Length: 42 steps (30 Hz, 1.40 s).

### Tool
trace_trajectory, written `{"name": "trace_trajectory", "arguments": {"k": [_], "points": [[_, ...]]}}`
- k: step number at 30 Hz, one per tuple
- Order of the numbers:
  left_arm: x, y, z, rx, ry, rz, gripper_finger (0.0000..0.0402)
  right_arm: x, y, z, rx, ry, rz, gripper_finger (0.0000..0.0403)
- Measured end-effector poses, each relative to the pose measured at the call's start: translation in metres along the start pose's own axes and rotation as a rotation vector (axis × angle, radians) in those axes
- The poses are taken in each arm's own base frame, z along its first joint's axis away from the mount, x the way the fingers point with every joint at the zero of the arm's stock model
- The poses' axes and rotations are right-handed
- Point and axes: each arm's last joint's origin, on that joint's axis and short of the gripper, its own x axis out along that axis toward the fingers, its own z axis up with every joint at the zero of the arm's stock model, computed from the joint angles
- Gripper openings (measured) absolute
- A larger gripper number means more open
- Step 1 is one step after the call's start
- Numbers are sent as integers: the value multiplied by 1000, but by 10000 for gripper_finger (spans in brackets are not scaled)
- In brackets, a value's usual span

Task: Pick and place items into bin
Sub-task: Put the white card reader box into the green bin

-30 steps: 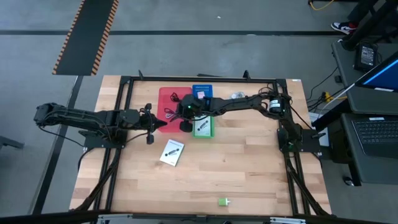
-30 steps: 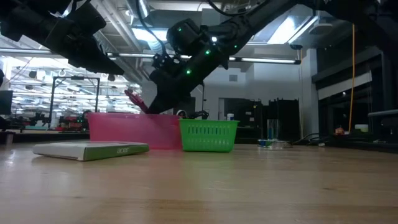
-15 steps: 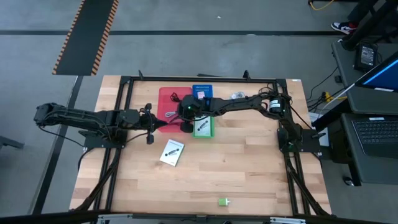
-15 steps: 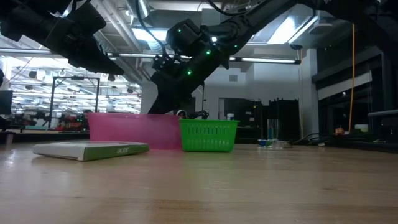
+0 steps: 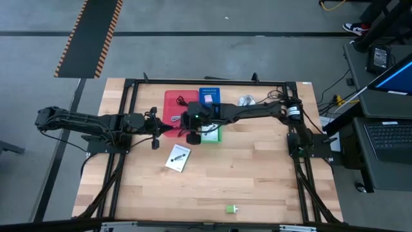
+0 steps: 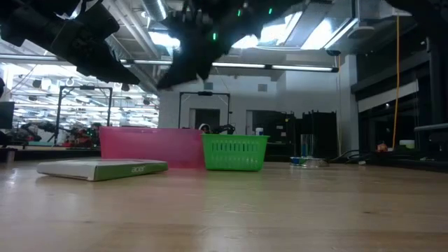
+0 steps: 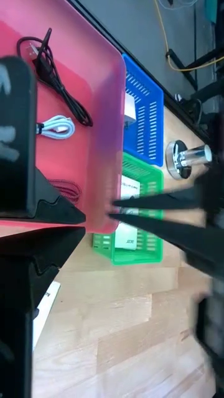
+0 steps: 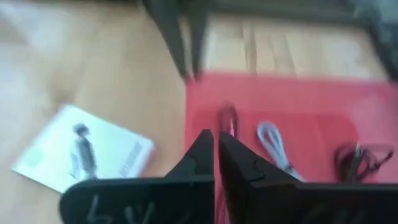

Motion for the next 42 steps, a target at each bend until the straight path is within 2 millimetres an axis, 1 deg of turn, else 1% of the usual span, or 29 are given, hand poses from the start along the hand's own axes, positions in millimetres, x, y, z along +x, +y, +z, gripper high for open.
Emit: {"name": "trace_trajectory", "arguments": {"k": [4,7,9,12,14,18,21,24,28,31,34,36,39,42], "points": [[0,0,0,39,-1,-6,14,-21,20,16,-29,-45,27,3],[0,-2,0,27,0,-57,7,-25,36,17,-45,-43,41,2],[0,-3,0,-9,2,-86,2,-24,48,13,-22,-41,31,2],[0,-3,-1,-72,14,-90,3,-18,68,4,-11,-88,55,1],[0,-5,-2,-82,24,-99,3,-14,81,-3,-21,-127,56,2],[-1,-10,-3,-82,39,-148,3,-13,96,-11,-12,-165,37,1],[-1,-15,-5,-87,62,-195,3,-14,99,-10,-3,-182,13,1],[0,-20,-6,-98,120,-215,3,-15,100,-8,8,-201,15,1],[2,-27,-2,-80,181,-232,3,-15,103,-8,27,-200,22,0],[6,-31,2,-98,218,-232,3,-15,102,-8,55,-198,24,0],[10,-36,0,-114,275,-231,3,-15,104,-9,73,-196,28,0],[13,-40,-4,-118,313,-242,3,-13,107,-15,69,-197,33,0],[16,-48,-10,-123,368,-257,3,-8,110,-31,71,-210,42,0],[18,-54,-14,-122,408,-268,3,-5,110,-43,73,-232,39,0]]}}
